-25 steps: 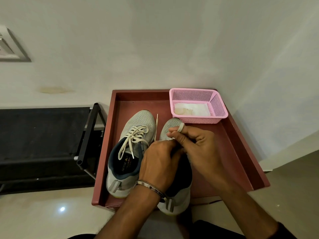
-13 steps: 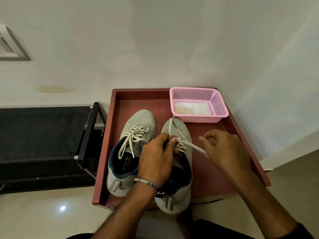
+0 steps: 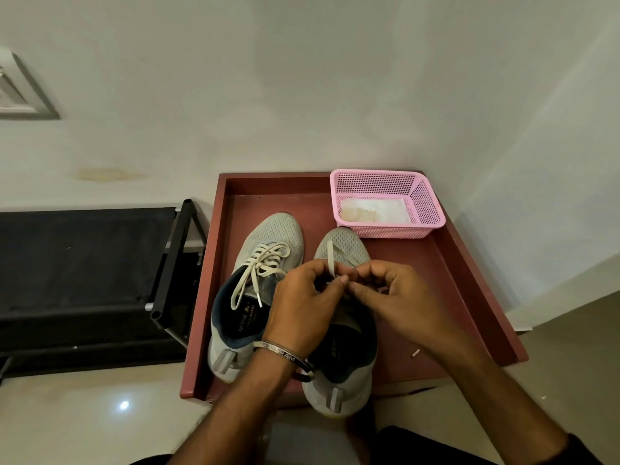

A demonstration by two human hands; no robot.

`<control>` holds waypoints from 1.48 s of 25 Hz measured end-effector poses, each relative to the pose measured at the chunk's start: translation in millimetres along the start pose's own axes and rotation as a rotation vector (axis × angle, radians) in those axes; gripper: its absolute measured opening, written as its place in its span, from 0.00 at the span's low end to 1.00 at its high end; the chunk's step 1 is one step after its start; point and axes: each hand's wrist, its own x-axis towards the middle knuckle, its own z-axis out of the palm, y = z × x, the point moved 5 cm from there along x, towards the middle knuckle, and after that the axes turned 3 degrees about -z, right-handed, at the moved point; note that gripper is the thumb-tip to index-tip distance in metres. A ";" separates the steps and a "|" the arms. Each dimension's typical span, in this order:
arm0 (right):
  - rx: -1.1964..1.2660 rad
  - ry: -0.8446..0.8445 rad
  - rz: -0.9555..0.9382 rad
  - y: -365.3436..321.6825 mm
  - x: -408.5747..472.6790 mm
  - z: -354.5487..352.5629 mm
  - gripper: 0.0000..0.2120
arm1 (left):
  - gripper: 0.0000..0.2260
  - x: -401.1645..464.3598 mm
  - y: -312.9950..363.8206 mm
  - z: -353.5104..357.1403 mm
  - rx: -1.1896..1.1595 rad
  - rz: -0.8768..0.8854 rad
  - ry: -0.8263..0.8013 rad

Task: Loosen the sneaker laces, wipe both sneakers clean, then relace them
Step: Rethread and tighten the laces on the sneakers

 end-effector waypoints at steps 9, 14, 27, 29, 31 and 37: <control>-0.045 0.004 -0.007 -3.5 -2.6 0.9 0.02 | 0.08 -4.7 11.9 -9.5 0.283 0.169 0.154; -0.016 -0.028 -0.021 -5.7 -1.6 0.7 0.06 | 0.04 -9.6 16.1 -4.4 0.371 0.205 0.233; 0.113 -0.043 0.034 4.6 0.0 -2.1 0.08 | 0.07 -9.1 8.2 -3.3 0.192 0.102 0.165; 0.124 -0.034 0.025 4.5 0.4 -1.8 0.09 | 0.07 -9.4 7.0 -3.9 0.185 0.104 0.171; 0.153 -0.024 0.037 5.1 0.5 -0.9 0.08 | 0.07 -9.6 6.9 -4.4 0.182 0.116 0.175; 0.165 -0.059 0.076 7.6 -0.1 0.1 0.06 | 0.05 -10.9 9.3 -1.7 0.224 0.179 0.161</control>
